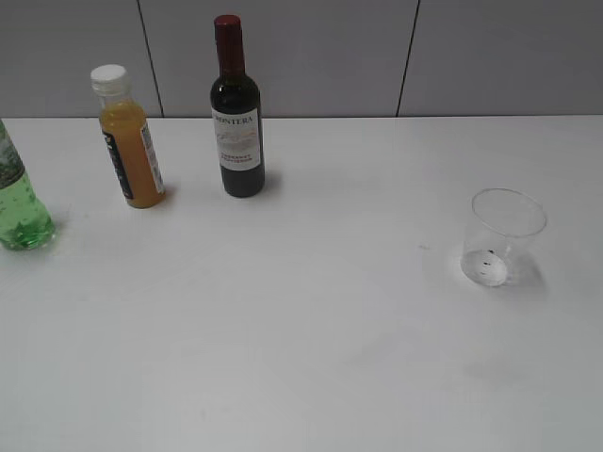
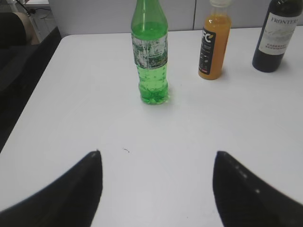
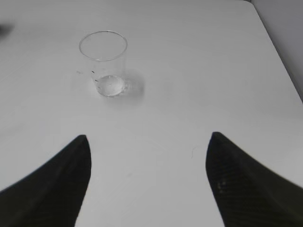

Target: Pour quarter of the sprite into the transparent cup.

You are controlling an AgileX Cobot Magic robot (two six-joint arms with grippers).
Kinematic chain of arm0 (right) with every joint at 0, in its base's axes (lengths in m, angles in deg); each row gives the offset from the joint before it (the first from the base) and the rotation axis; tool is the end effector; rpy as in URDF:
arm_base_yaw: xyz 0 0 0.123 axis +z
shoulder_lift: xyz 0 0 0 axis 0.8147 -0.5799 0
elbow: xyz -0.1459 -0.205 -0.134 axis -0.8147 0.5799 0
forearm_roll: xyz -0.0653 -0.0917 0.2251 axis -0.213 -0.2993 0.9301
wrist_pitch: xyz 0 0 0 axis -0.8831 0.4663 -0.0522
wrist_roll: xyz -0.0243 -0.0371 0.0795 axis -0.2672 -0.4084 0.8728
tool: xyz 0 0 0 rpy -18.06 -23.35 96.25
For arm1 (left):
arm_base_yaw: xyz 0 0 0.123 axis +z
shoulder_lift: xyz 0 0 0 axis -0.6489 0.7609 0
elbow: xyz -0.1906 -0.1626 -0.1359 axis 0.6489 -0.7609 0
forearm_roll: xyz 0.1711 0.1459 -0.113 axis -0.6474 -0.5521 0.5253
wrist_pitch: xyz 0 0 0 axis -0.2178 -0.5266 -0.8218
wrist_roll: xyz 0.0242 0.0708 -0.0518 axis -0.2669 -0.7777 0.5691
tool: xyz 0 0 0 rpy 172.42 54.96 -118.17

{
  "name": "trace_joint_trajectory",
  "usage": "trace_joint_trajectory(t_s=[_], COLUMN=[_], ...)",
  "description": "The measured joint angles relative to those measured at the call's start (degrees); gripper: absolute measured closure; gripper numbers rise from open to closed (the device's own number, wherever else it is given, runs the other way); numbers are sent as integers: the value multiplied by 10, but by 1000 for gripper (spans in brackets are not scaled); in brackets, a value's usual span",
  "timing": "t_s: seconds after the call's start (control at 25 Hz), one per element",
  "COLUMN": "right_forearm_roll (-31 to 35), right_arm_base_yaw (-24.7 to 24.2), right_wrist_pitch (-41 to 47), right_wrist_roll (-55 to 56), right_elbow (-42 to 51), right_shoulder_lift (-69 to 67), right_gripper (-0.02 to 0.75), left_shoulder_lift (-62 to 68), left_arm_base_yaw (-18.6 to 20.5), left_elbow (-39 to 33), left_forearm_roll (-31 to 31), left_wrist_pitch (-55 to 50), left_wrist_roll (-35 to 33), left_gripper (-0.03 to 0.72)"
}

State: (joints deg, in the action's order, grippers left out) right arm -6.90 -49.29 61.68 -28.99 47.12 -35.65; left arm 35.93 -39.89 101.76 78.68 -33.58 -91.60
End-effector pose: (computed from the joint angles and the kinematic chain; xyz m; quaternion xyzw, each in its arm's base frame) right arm 0.0087 0.0025 0.2620 -0.0340 0.8435 0.0382 0.5347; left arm -0.0051 -0.0052 0.2803 0.0327 0.8429 -0.0069 0.5370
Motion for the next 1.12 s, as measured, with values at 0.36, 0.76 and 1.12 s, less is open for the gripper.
trace_joint_trajectory(t_s=[0.36,0.76,1.12], right_forearm_roll=[0,0,0], right_arm_base_yaw=[0,0,0], right_wrist_pitch=[0,0,0], right_wrist_roll=[1,1,1], right_elbow=[0,0,0], right_shoulder_lift=[0,0,0], right_gripper=[154,154,154], left_shoulder_lift=[0,0,0], left_arm_base_yaw=[0,0,0], left_elbow=[0,0,0], left_forearm_roll=[0,0,0], left_wrist_pitch=[0,0,0], left_wrist_roll=[0,0,0], left_gripper=[133,133,133])
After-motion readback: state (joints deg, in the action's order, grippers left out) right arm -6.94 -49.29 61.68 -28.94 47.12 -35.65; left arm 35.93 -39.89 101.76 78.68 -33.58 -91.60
